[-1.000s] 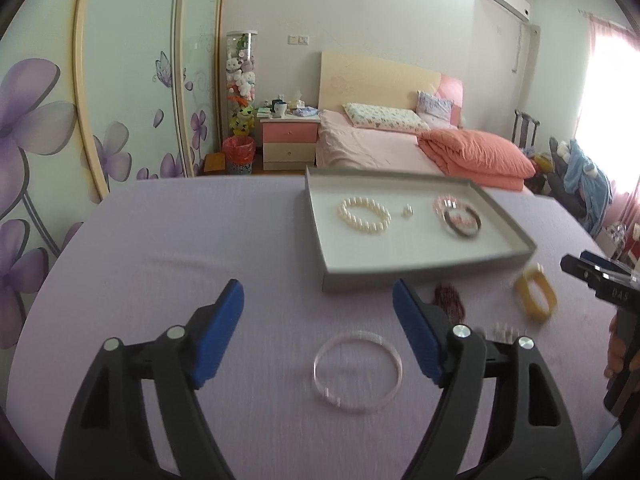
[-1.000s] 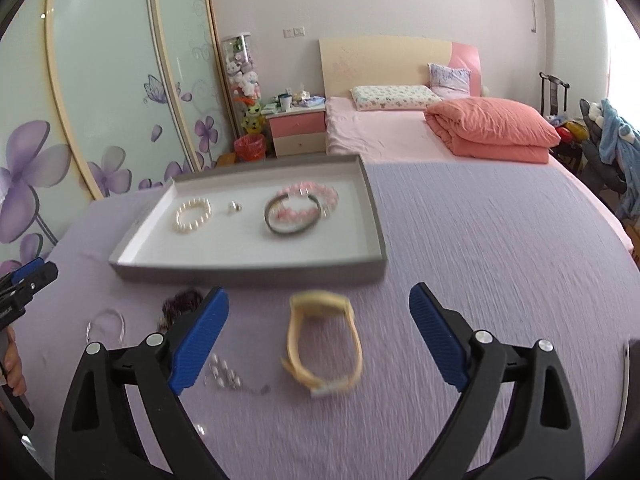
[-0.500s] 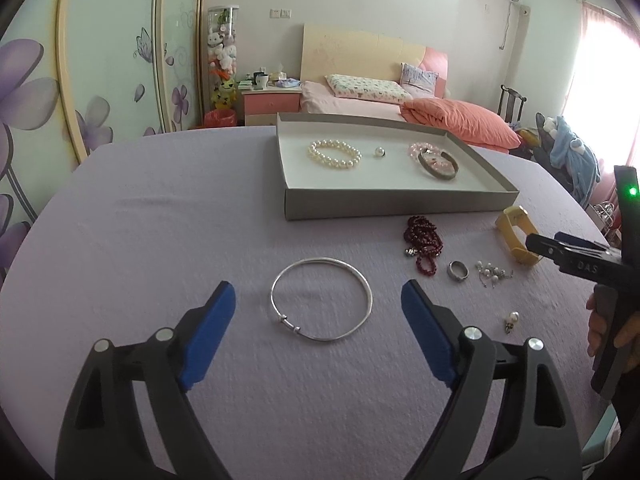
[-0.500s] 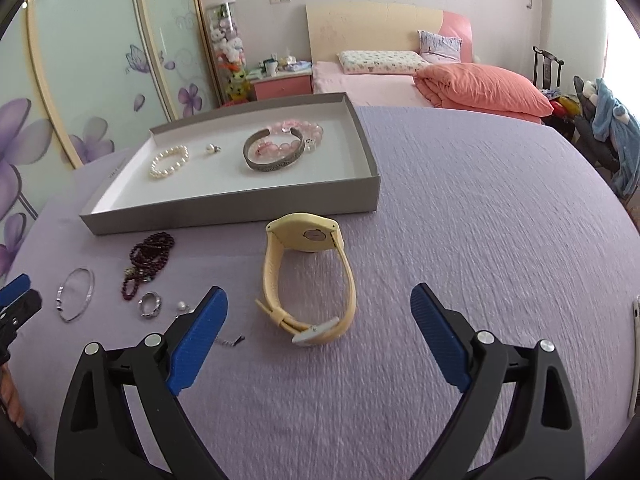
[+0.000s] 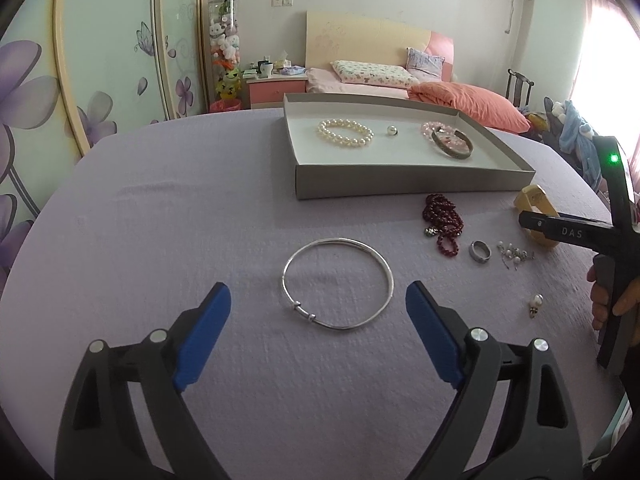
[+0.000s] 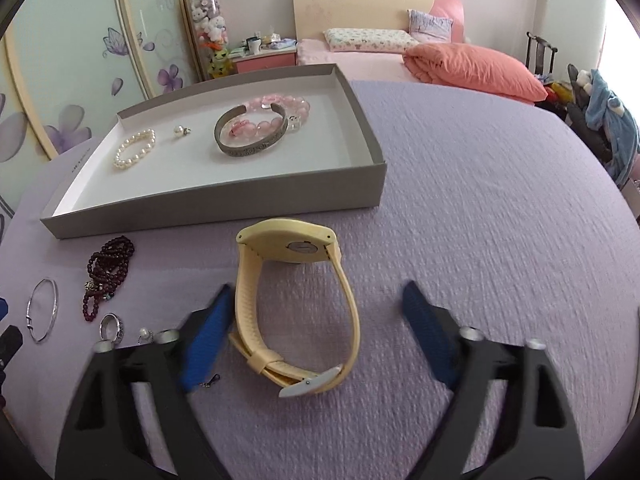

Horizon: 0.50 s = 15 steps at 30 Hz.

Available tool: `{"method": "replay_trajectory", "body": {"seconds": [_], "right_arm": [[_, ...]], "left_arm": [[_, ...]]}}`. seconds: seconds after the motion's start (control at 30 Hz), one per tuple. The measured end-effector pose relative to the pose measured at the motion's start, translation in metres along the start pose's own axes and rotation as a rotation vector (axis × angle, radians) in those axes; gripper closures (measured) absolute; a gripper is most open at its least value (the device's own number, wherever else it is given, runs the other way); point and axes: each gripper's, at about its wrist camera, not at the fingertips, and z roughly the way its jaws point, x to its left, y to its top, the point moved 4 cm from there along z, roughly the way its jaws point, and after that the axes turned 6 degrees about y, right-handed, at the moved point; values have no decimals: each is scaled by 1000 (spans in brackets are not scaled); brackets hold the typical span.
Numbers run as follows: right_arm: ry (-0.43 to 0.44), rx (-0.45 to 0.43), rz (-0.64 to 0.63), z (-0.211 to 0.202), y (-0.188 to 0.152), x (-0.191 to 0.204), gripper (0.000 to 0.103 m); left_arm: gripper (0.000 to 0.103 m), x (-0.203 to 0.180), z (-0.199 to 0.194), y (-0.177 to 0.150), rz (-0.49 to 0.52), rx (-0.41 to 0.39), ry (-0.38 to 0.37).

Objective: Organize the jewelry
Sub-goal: 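Move the right tool to the yellow watch and grasp its strap, then grasp the silver bangle with the left tool while the right tool holds the watch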

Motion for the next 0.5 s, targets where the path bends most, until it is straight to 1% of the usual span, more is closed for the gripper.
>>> {"method": "replay_trajectory", "body": {"seconds": [0.03,0.07,0.1,0.2,0.3,0.4,0.5], "right_arm": [[17,-4,-1,-1,1,1,43],[34,-6,-7,-3,1,2,57],[35,-3,-5,-3,2,2,62],[55,2,22,-6,3,-1,64],[60,-11,33,-9,3,-2,65],[70,-19,52,-13,5,-4,65],[76,-28,61,-17,7,-6,65]], "left_arm": [[14,1,1,1,-5,3,-1],[14,1,2,1,-7,5,-3],[14,0,2,1,-9,7,-5],[14,-3,4,2,-4,14,-13],[7,-7,6,2,13,17,-13],[7,-13,10,3,31,28,-16],[7,-17,17,4,43,54,2]]}}
